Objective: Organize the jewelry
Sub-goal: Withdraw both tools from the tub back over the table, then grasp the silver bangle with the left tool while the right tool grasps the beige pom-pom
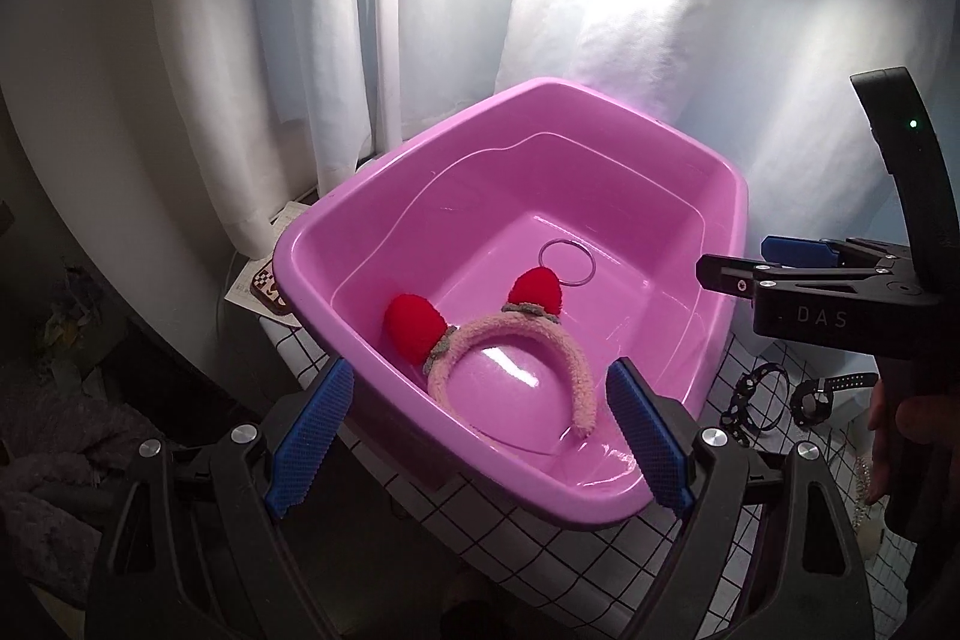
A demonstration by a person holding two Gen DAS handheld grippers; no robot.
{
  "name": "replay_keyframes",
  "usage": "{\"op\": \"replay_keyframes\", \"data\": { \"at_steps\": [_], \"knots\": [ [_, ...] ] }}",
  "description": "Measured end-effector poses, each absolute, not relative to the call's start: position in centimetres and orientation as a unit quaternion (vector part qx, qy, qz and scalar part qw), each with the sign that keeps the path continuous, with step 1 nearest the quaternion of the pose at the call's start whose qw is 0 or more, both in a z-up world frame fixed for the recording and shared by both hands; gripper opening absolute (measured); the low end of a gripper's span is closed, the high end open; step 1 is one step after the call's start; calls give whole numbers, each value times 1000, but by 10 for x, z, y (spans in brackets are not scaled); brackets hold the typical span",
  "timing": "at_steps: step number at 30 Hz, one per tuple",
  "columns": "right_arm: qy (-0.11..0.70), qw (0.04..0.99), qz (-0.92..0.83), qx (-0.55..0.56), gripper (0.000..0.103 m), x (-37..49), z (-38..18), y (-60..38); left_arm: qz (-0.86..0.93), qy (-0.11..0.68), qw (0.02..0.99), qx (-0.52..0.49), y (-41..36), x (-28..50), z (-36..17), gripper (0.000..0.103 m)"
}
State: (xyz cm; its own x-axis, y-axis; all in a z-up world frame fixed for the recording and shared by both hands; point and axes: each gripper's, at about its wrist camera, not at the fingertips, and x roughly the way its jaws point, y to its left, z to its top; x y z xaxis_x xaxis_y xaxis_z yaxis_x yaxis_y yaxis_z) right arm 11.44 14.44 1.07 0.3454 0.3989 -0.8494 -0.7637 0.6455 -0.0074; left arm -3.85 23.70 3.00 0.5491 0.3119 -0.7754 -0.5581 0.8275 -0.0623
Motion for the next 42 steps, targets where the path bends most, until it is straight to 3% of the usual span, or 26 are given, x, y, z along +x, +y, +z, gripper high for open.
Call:
{"op": "replay_keyframes", "data": {
  "at_steps": [14, 29, 42],
  "knots": [
    [449, 842, 287, -90, 74, 34, -19, -36, 187, 400, 888, -129, 140, -53, 30, 92],
    [453, 882, 133, -9, 76, -69, -85, -264, 104, 438, 885, -121, 25, -53, -18, 94],
    [471, 879, 71, 19, 76, -77, -115, -329, 87, 479, 868, -96, -25, -36, -64, 94]
  ]
}}
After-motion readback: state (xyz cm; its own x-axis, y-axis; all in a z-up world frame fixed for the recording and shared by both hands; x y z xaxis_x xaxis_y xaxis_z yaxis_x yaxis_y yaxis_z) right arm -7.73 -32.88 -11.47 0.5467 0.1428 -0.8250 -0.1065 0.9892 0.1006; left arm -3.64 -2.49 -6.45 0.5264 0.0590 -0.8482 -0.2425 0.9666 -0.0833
